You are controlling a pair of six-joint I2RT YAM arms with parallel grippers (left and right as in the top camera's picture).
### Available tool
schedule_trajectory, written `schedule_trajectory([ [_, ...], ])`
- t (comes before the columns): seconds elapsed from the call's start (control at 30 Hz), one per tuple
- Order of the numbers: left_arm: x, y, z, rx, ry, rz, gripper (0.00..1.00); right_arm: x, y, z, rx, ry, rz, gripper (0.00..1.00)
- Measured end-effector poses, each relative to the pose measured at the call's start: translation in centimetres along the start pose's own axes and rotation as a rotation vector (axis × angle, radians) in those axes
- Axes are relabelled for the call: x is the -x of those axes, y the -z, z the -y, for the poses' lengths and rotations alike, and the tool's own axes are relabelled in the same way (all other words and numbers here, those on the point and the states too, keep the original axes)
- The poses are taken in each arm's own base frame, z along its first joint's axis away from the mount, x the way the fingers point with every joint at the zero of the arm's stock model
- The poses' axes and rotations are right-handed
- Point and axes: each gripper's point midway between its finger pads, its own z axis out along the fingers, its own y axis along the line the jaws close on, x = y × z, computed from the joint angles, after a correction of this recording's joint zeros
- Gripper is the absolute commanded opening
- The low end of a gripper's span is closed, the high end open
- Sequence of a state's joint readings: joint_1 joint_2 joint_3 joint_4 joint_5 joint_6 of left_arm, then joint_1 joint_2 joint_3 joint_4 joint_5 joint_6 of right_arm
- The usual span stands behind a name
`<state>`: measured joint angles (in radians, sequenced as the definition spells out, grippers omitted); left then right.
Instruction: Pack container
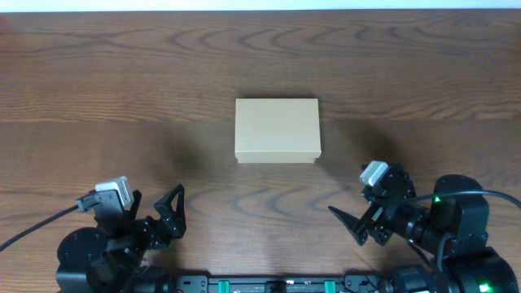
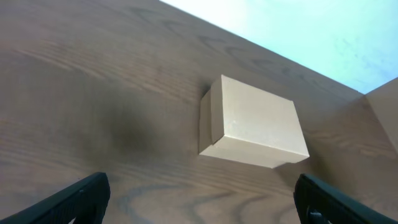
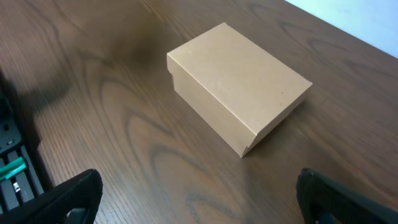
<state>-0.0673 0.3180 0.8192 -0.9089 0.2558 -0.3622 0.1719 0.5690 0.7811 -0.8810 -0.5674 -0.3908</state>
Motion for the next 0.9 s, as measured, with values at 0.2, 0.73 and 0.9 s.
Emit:
schedule_trajectory([
  [0.2, -2.2, 0.1, -1.0, 0.041, 0.026, -0.089, 0.95, 0.0, 0.0, 0.0, -0.002, -0.001, -0.001, 0.99],
  [0.73, -2.8, 0.4, -3.1, 0.151, 0.030, -0.092, 0.96, 0.0, 0.0, 0.0, -0.003, -0.001, -0.002, 0.99],
  [0.9, -0.7, 0.6, -3.6, 0.174, -0.081, 0.034, 0.96, 0.0, 0.0, 0.1, -0.003, -0.001, -0.002, 0.99],
])
